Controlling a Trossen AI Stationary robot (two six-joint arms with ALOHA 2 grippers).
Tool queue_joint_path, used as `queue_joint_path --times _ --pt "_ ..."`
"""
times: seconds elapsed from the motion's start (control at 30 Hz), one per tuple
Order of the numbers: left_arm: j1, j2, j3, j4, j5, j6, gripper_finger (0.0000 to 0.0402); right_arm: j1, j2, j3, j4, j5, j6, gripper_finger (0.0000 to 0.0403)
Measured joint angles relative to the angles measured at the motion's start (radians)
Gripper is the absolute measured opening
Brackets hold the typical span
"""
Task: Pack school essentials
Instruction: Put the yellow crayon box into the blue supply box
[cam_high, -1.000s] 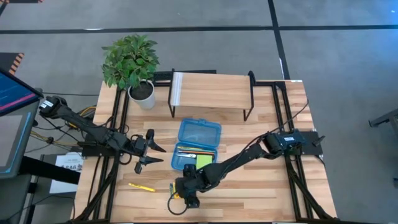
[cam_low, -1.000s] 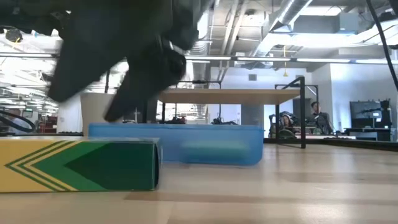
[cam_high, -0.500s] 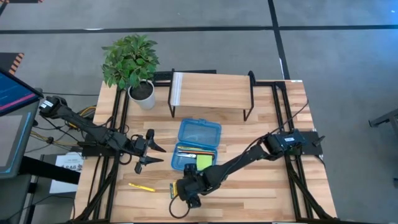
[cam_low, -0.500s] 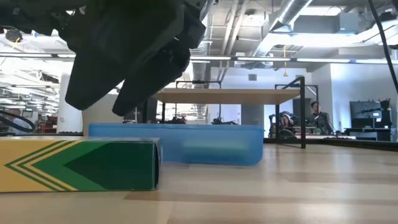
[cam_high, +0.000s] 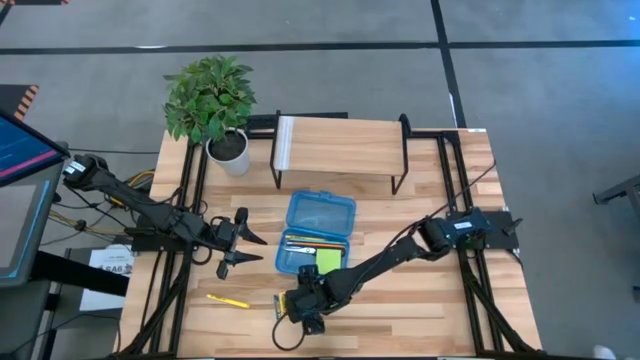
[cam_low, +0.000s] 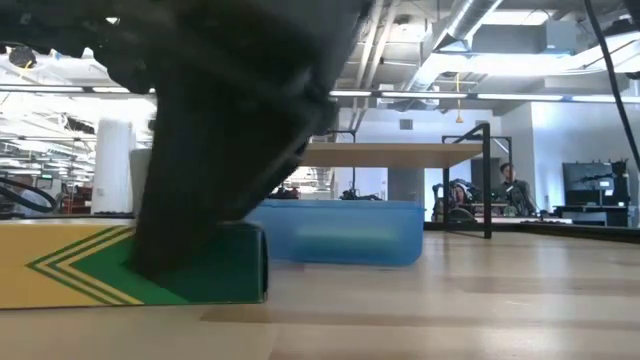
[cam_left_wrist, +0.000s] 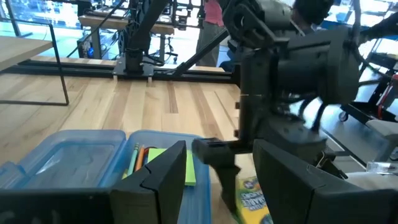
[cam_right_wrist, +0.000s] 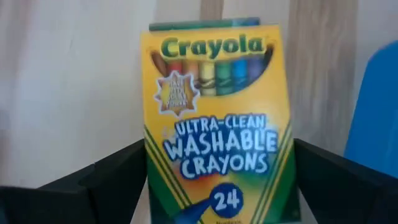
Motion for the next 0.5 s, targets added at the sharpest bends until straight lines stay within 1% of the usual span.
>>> queue_joint_path --times 0.07,0.17,0.3,0.4,0.5 --pt "0.0 0.0 0.0 -0.004 0.0 0.0 0.0174 -0.005 0.019 0.005 0.021 -0.011 0.003 0.04" --pt "0.0 0.0 0.0 -0.01 -0.001 -0.001 0.0174 -0.006 0.022 0.004 -0.017 -0.021 0.012 0.04" --pt "0.0 0.0 0.0 -0.015 -0.004 -0.005 0.0174 -0.013 0.03 0.006 -0.017 -0.034 0.013 0.0396" --pt "0.0 0.0 0.0 -0.015 -0.005 -0.005 0.0174 -0.012 0.03 0.006 -0.017 -0.033 0.002 0.0374" --pt "0.0 0.0 0.0 -0.016 -0.004 -0.008 0.0174 -0.013 0.03 0.006 -0.016 -0.032 0.002 0.0338"
